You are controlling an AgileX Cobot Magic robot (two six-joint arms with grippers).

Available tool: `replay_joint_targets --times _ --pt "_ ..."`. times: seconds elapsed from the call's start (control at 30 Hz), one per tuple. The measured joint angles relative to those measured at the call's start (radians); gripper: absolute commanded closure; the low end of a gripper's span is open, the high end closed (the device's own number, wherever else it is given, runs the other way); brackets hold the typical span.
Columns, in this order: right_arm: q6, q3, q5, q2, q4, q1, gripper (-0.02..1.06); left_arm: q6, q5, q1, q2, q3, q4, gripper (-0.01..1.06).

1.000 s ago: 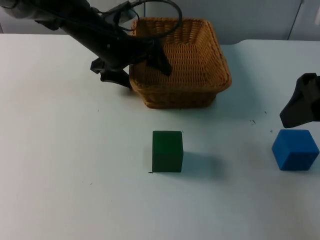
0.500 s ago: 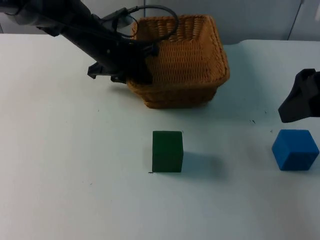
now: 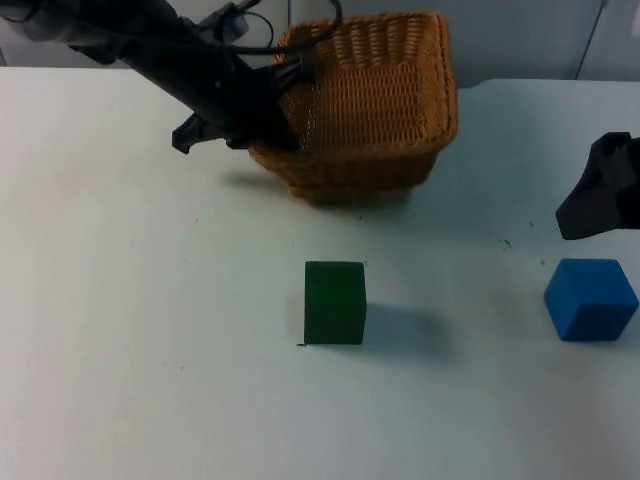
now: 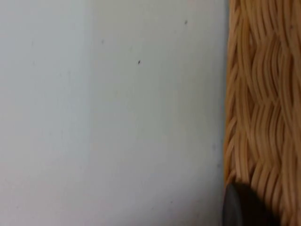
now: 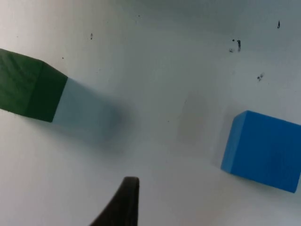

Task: Pick up the basket with the left hand and place the blue cube into the basket with the right hand.

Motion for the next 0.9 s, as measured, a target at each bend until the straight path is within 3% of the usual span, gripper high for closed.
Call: replay_joint_targets --times 0.2,0.37,0.63,0.67,0.9 --pt "0.000 0.000 -0.006 0.000 0.000 0.000 0.04 -0.037 0.032 0.031 -0.110 0.019 0.003 1.05" --pt "0.000 0.000 -0.017 0.000 0.000 0.000 0.04 -0.054 0.050 0.063 -0.229 0.125 0.039 1.05" --pt "0.002 0.000 -0.044 0.000 0.000 0.000 0.04 -0.043 -0.034 0.164 -0.507 0.542 0.098 1.05" --pt "0.002 0.000 -0.044 0.000 0.000 0.000 0.04 -0.043 -0.034 0.164 -0.507 0.542 0.098 1.05" --pt "0.016 0.000 -0.051 0.000 0.000 0.000 0.04 0.063 -0.126 0.223 -0.730 0.892 0.097 1.05"
